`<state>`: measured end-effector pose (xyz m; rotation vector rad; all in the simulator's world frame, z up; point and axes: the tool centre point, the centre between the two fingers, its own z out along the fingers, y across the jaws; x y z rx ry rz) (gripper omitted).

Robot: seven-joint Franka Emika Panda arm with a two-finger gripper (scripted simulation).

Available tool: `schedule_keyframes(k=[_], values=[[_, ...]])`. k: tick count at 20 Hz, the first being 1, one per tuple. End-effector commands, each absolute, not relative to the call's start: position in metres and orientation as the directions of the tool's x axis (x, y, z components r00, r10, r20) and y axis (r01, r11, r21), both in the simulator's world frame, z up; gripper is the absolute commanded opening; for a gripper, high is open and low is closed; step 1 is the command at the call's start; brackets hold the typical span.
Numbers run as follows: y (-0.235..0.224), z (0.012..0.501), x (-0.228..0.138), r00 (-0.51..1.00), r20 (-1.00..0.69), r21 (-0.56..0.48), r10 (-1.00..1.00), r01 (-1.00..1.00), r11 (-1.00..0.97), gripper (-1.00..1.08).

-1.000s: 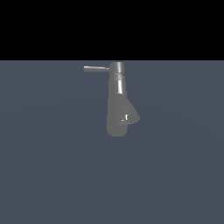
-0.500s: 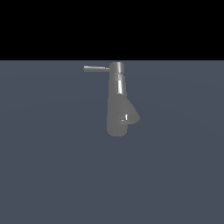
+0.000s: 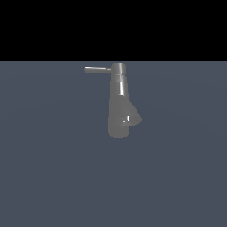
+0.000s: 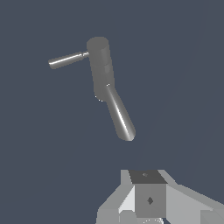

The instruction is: Turn on the faucet by rotating a designated handle.

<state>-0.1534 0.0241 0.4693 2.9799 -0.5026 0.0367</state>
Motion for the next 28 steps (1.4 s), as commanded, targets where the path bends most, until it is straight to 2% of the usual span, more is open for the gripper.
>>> schedule_keyframes(k=[1,28], values=[[0.027,0.464,-0.139,0.926,0.05,0.118,-0.375,-0.378,-0.918,-1.0],[0.074,0.369,0.005,0.59,0.094,0.094,-0.802,-0.807,-0.583,-1.0]])
